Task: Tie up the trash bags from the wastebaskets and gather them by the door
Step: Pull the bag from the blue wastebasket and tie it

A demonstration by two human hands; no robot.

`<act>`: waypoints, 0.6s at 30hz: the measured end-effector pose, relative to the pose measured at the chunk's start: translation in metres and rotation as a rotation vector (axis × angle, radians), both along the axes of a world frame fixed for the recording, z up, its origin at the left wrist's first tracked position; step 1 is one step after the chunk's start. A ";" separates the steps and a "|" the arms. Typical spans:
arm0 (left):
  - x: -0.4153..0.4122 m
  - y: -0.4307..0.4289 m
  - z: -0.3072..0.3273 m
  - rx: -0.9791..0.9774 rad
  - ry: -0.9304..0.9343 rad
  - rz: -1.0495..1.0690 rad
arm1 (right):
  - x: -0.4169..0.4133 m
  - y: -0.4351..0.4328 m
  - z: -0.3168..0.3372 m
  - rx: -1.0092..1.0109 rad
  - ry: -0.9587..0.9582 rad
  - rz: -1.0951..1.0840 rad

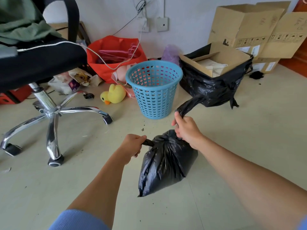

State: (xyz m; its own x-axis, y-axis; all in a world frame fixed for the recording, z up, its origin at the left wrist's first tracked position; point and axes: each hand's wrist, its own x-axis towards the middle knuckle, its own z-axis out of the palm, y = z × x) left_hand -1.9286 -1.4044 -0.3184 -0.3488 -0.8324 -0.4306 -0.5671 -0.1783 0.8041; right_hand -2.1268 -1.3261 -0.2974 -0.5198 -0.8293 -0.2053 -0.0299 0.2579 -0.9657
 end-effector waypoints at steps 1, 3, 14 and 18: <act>0.001 -0.002 0.000 -0.013 0.000 0.036 | 0.000 -0.001 -0.003 0.026 0.047 -0.014; 0.003 -0.005 -0.002 -0.079 -0.070 0.092 | -0.002 -0.004 -0.004 0.064 0.029 -0.080; 0.006 0.007 -0.013 0.095 0.034 0.138 | 0.008 0.019 -0.039 0.191 0.062 0.108; 0.005 0.007 -0.009 0.111 0.070 0.148 | 0.018 0.017 -0.028 0.234 0.577 0.316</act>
State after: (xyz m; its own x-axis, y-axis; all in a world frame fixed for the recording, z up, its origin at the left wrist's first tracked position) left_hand -1.9240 -1.3976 -0.3276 -0.2583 -0.8258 -0.5014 -0.4714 -0.3453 0.8115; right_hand -2.1086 -1.3096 -0.3255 -0.3406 -0.9264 -0.1605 -0.6290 0.3514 -0.6935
